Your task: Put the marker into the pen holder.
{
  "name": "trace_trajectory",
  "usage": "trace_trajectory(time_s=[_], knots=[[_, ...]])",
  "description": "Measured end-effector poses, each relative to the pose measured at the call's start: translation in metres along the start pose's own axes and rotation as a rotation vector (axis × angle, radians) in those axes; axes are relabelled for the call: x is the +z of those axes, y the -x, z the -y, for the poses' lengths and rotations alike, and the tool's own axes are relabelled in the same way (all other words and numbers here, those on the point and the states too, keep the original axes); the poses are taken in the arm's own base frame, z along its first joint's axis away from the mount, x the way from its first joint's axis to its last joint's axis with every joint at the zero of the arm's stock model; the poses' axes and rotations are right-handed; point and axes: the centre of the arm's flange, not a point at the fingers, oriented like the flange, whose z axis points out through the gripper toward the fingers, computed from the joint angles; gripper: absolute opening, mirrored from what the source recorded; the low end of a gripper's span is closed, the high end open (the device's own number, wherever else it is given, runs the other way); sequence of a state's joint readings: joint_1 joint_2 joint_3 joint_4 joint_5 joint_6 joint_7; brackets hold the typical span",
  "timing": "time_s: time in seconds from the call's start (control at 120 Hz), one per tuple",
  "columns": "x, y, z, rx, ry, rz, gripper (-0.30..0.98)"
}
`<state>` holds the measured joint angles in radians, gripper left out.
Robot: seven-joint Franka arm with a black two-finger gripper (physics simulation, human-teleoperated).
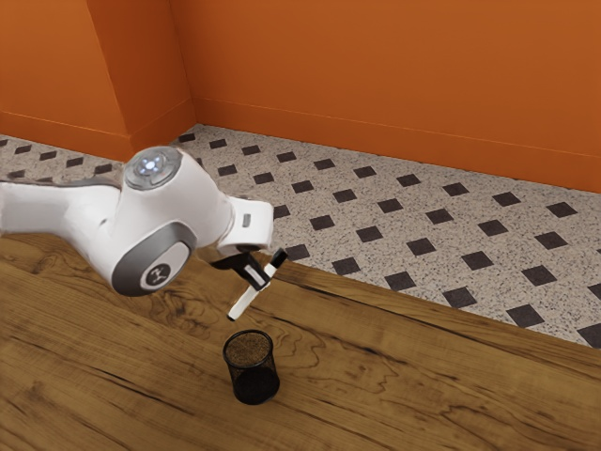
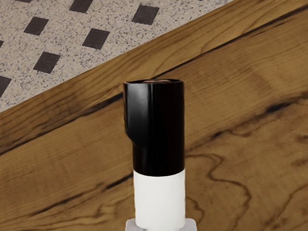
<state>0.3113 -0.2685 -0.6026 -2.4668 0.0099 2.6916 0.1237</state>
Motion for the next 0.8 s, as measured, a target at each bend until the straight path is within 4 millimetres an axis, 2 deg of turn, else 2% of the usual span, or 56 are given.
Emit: trace_trajectory(time_s=[0.075, 0.225, 0.45, 0.6, 0.8], knots=[[-0.002, 0.0, -0.017, -0.02, 0.0, -0.008, -0.1], [-0.002, 0.003, -0.025, -0.081, -0.005, -0.052, -0.1], [0.007, 0.013, -0.026, -0.129, -0.009, -0.138, -0.1], [0.018, 0.032, -0.024, -0.168, -0.006, -0.159, -0.1], [0.019, 0.038, -0.023, -0.204, -0.005, -0.189, -0.1]])
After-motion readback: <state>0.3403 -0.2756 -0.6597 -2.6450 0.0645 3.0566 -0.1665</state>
